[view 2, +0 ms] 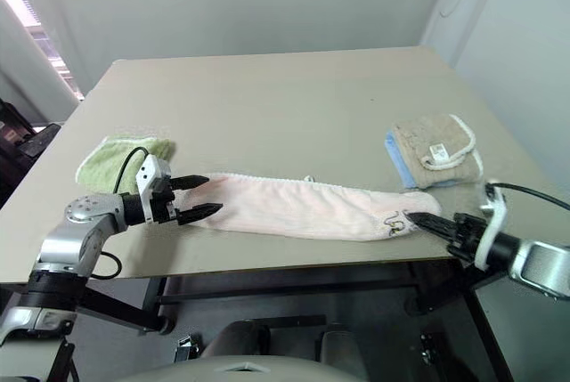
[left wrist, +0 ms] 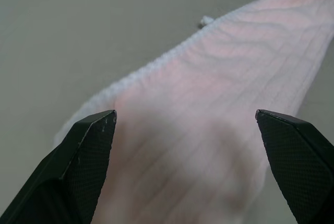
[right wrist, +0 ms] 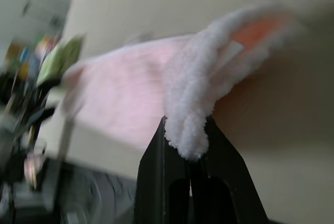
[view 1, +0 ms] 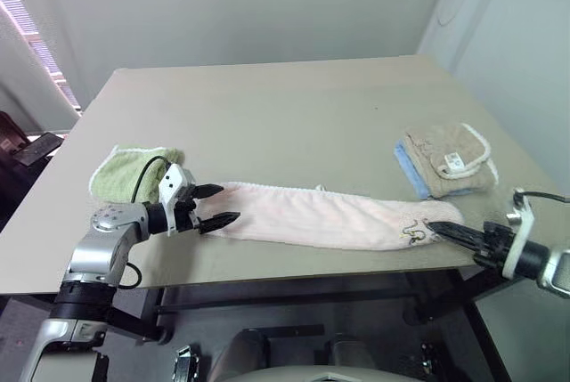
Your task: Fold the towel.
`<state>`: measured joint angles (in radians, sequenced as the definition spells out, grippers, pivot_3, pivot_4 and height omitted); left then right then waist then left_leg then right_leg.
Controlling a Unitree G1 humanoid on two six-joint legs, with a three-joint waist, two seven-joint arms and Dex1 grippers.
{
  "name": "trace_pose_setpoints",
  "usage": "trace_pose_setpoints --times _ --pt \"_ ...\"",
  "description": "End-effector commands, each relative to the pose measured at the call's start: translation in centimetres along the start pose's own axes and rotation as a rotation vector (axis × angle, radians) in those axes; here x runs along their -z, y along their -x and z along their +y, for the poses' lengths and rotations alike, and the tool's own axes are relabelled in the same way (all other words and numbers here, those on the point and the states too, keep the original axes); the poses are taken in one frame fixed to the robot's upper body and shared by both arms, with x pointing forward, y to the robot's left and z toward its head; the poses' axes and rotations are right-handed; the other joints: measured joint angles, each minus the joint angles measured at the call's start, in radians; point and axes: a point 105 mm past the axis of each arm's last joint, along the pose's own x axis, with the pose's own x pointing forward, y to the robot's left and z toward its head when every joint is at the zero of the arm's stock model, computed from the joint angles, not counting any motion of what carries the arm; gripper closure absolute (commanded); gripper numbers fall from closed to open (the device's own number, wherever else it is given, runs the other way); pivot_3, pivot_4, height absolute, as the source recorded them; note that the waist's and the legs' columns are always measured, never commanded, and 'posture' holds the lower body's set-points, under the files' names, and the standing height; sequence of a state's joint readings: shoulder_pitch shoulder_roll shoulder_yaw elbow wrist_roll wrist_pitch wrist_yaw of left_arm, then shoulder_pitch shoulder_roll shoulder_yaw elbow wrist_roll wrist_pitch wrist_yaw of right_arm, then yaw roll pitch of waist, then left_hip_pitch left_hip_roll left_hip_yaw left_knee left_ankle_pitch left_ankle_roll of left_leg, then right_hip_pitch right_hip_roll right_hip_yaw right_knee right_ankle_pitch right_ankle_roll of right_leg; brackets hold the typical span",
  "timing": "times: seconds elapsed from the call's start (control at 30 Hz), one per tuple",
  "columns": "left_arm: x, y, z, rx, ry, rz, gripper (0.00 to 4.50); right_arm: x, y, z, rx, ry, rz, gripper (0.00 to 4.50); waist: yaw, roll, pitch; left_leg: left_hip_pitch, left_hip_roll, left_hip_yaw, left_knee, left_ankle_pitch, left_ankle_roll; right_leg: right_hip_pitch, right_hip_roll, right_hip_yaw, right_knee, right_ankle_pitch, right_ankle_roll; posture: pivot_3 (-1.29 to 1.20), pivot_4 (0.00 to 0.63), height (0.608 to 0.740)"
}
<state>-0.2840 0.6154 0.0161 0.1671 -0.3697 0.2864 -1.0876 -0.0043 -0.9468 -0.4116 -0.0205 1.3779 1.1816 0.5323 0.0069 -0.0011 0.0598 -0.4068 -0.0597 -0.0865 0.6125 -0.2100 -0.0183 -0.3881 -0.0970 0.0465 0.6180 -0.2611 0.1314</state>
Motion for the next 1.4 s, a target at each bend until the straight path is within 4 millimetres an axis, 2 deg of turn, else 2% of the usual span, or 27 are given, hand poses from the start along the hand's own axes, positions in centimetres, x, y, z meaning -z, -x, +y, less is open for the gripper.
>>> trace_pose_setpoints --times 0.03,0.2,0.3,0.5,0.6,0.7,0.83,1.07,1.17,1.4 --pt "-0.6 0.1 0.4 -0.010 -0.034 -0.008 0.00 -1.3 -1.1 2.8 -0.084 0.126 0.033 4.48 0.004 -0.001 0.000 0.000 0.000 0.000 0.000 0.000 0.000 0.000 0.000 0.000 0.000 0.000 0.000 0.00 0.000 0.740" --pt "-0.3 0.1 0.1 -0.008 -0.033 0.002 0.00 -1.4 -3.7 6.4 -0.209 0.272 0.120 4.48 0.006 -0.001 0.001 -0.001 0.000 0.000 0.001 0.000 0.000 0.000 0.000 0.000 -0.002 0.001 -0.001 0.00 0.000 0.740" --pt "-0.3 0.1 0.1 -0.010 -0.032 0.001 0.00 -1.0 -5.8 7.8 -0.275 0.316 0.172 4.48 0.005 -0.001 0.001 -0.001 0.000 0.000 0.000 0.000 0.000 -0.001 0.000 0.000 -0.002 0.001 -0.001 0.00 0.000 0.740" --pt "0.0 -0.2 -0.1 -0.012 -0.044 0.010 0.00 1.2 -10.7 8.1 -0.302 0.357 0.295 4.48 0.004 -0.002 0.001 -0.001 0.001 0.000 0.000 0.000 0.000 -0.002 0.000 0.000 -0.002 0.002 -0.001 0.00 0.000 0.740" --pt "0.2 -0.2 -0.2 -0.020 -0.045 0.013 0.00 3.3 -13.5 6.2 -0.203 0.417 0.362 4.48 0.005 -0.002 0.000 -0.002 0.000 0.001 0.000 0.000 0.000 -0.002 0.000 0.000 -0.002 0.003 -0.001 0.00 0.000 0.740" --pt "0.4 0.0 -0.3 -0.028 -0.046 0.016 0.00 4.2 -15.4 5.4 -0.165 0.436 0.351 4.48 0.004 -0.002 0.000 -0.002 0.000 0.001 0.000 0.000 0.000 -0.003 0.000 0.000 -0.002 0.003 -0.001 0.00 0.000 0.740" --pt "0.6 0.4 -0.4 -0.039 -0.041 0.019 0.00 4.7 -16.1 5.5 -0.174 0.502 0.333 4.48 0.005 -0.002 0.000 -0.002 0.000 0.001 0.000 0.000 0.000 -0.004 0.000 0.001 0.000 0.004 0.000 0.00 0.000 0.740" --pt "0.5 0.6 -0.2 -0.044 -0.043 0.021 0.00 4.2 -16.4 6.4 -0.207 0.525 0.287 4.48 0.002 -0.002 0.000 0.000 0.001 0.001 0.001 0.000 -0.001 -0.003 0.002 0.001 0.001 0.006 -0.001 0.00 0.000 0.740" --pt "0.6 0.6 -0.2 -0.043 -0.042 0.025 0.00 4.8 -16.1 6.9 -0.246 0.538 0.315 3.76 0.002 -0.002 0.000 0.000 0.002 0.001 0.001 0.000 -0.001 -0.003 0.003 0.001 0.001 0.006 -0.001 0.00 0.000 0.740" --pt "0.6 0.6 -0.1 -0.044 -0.042 0.029 0.00 5.0 -15.7 7.8 -0.299 0.503 0.337 1.26 0.002 -0.002 0.000 0.000 0.002 0.001 0.001 0.000 -0.001 -0.003 0.003 0.001 0.001 0.006 -0.001 0.00 0.000 0.740"
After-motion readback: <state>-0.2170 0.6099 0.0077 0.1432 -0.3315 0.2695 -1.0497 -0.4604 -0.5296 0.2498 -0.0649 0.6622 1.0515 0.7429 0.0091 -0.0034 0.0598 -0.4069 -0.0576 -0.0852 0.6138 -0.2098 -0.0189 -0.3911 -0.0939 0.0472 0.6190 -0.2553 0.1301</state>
